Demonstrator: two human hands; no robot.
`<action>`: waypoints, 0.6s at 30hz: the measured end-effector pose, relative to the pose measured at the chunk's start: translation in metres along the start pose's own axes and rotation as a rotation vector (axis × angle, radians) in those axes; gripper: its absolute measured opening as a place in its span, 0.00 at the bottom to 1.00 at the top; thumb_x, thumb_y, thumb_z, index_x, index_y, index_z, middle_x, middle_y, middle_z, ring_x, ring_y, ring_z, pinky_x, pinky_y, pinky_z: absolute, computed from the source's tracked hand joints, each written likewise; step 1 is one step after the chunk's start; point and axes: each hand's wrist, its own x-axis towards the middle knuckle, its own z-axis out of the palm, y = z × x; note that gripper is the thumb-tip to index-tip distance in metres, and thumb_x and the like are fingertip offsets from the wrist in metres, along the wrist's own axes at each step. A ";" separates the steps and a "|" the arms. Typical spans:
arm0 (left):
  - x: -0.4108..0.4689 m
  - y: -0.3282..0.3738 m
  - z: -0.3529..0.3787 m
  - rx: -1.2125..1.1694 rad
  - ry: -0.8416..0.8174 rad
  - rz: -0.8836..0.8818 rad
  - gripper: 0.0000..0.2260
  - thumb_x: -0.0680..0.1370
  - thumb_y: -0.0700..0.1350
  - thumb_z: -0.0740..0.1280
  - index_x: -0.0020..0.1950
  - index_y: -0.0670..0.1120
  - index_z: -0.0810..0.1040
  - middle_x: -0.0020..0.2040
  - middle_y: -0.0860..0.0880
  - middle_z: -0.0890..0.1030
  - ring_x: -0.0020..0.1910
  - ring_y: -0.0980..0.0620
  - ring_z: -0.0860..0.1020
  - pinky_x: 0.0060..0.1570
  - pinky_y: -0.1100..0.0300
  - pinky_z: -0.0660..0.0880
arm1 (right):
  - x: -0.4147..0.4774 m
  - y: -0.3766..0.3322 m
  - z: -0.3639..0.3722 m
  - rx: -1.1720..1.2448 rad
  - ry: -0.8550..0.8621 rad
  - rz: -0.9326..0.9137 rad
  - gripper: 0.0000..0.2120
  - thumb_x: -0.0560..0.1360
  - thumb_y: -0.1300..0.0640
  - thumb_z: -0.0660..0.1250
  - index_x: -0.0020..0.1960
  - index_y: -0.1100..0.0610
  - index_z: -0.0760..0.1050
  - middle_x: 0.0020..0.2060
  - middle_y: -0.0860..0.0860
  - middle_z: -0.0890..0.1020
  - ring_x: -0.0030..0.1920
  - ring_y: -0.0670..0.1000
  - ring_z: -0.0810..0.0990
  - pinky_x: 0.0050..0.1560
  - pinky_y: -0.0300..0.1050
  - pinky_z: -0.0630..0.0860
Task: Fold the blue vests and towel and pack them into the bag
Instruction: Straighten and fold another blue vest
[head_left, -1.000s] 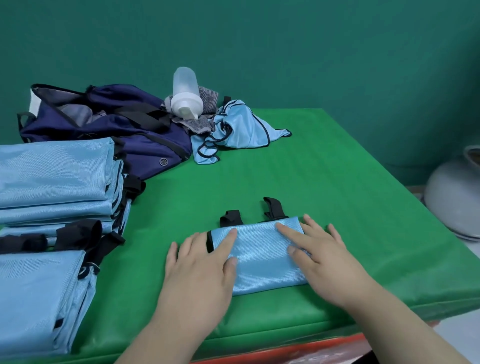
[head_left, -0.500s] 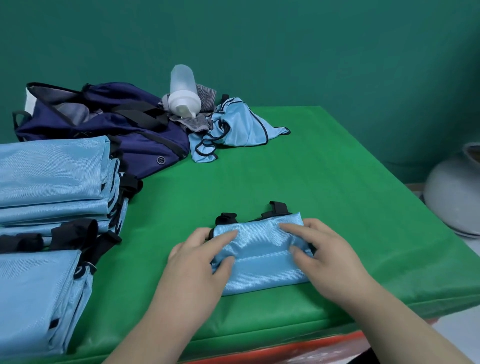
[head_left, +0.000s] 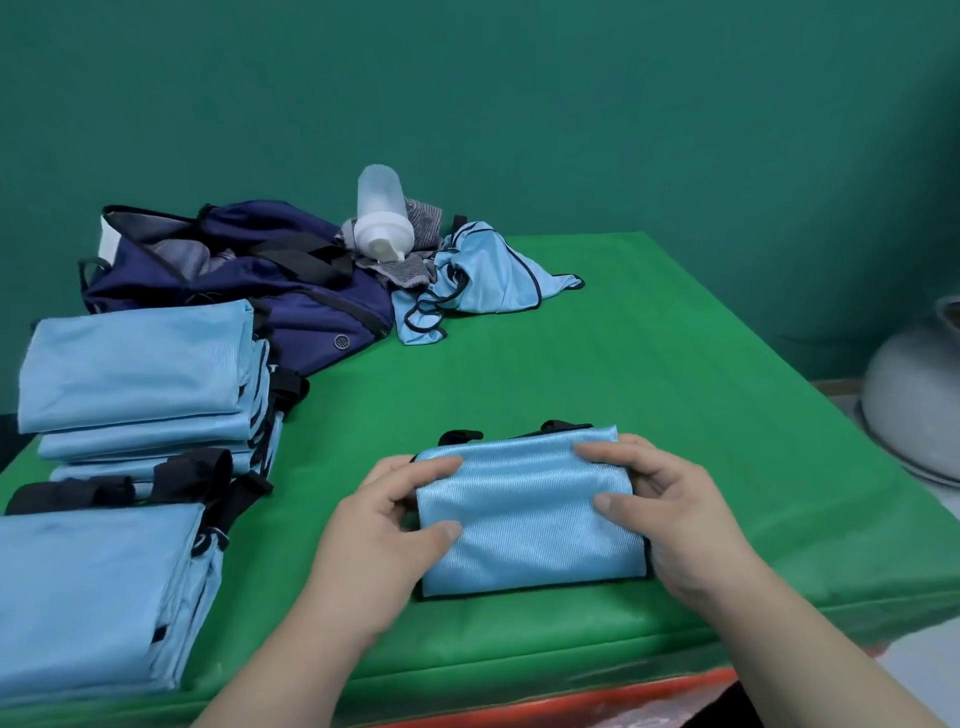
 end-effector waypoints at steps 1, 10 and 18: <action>-0.003 0.002 -0.003 -0.018 -0.001 0.010 0.22 0.63 0.42 0.74 0.51 0.64 0.84 0.53 0.57 0.78 0.53 0.44 0.78 0.53 0.61 0.73 | -0.002 -0.002 0.003 0.018 0.013 0.000 0.26 0.69 0.81 0.66 0.47 0.51 0.87 0.47 0.46 0.81 0.53 0.45 0.80 0.57 0.39 0.75; -0.048 0.040 -0.067 0.135 0.133 0.058 0.19 0.60 0.52 0.75 0.50 0.66 0.84 0.52 0.61 0.77 0.44 0.49 0.75 0.45 0.62 0.68 | -0.025 -0.025 0.062 0.085 -0.077 0.031 0.23 0.69 0.78 0.69 0.49 0.52 0.87 0.57 0.53 0.77 0.59 0.48 0.78 0.55 0.39 0.74; -0.088 0.075 -0.182 0.283 0.321 -0.008 0.21 0.69 0.37 0.78 0.47 0.65 0.84 0.34 0.56 0.75 0.33 0.56 0.71 0.33 0.69 0.66 | -0.034 -0.049 0.185 -0.059 -0.202 -0.043 0.20 0.62 0.60 0.73 0.50 0.43 0.85 0.48 0.42 0.81 0.50 0.48 0.79 0.55 0.45 0.74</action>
